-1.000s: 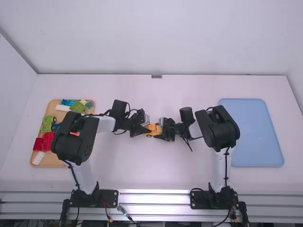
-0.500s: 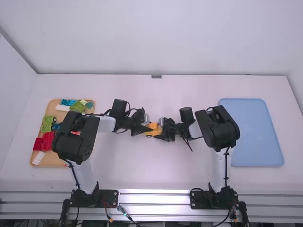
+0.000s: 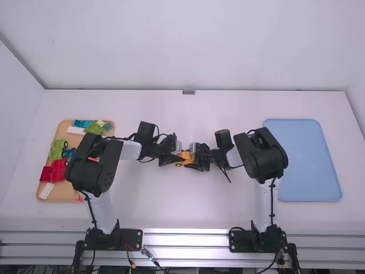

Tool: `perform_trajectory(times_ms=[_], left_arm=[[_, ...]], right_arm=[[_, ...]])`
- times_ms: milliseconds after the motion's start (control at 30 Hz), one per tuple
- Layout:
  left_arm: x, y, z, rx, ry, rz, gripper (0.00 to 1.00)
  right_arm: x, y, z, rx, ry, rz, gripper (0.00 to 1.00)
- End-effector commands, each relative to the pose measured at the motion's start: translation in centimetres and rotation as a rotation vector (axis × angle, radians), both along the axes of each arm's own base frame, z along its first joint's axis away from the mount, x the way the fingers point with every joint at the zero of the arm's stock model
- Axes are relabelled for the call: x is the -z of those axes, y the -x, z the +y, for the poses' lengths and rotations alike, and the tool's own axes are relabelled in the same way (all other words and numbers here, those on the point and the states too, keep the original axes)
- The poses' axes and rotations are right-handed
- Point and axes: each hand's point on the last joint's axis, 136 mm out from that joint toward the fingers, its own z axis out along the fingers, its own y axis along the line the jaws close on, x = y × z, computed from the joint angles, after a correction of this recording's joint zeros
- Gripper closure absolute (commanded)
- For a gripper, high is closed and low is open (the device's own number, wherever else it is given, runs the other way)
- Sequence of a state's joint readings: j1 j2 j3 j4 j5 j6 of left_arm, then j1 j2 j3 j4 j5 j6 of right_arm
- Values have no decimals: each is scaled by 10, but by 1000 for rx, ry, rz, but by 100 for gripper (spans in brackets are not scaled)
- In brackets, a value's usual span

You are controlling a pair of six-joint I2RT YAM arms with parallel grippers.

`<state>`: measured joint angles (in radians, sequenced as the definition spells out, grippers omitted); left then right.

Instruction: Assemble lego blocks to make yellow taxi

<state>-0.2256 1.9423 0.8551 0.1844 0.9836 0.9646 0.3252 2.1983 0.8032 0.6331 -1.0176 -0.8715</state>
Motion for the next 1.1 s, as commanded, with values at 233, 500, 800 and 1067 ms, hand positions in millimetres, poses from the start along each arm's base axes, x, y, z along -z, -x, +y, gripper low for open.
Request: perform_trajectory(times_ms=[233, 500, 800, 1067], left_arm=[[38, 12, 9, -19, -99, 66, 98], [51, 27, 8, 32, -144, 26, 98], [57, 1, 20, -119, -222, 66, 98], [56, -6, 25, -137, -253, 84, 98]], right_arm=[[12, 3, -1, 12, 24, 33, 47], [10, 0, -1, 12, 22, 29, 46], [10, 0, -1, 13, 22, 30, 46], [10, 0, -1, 13, 22, 30, 46]])
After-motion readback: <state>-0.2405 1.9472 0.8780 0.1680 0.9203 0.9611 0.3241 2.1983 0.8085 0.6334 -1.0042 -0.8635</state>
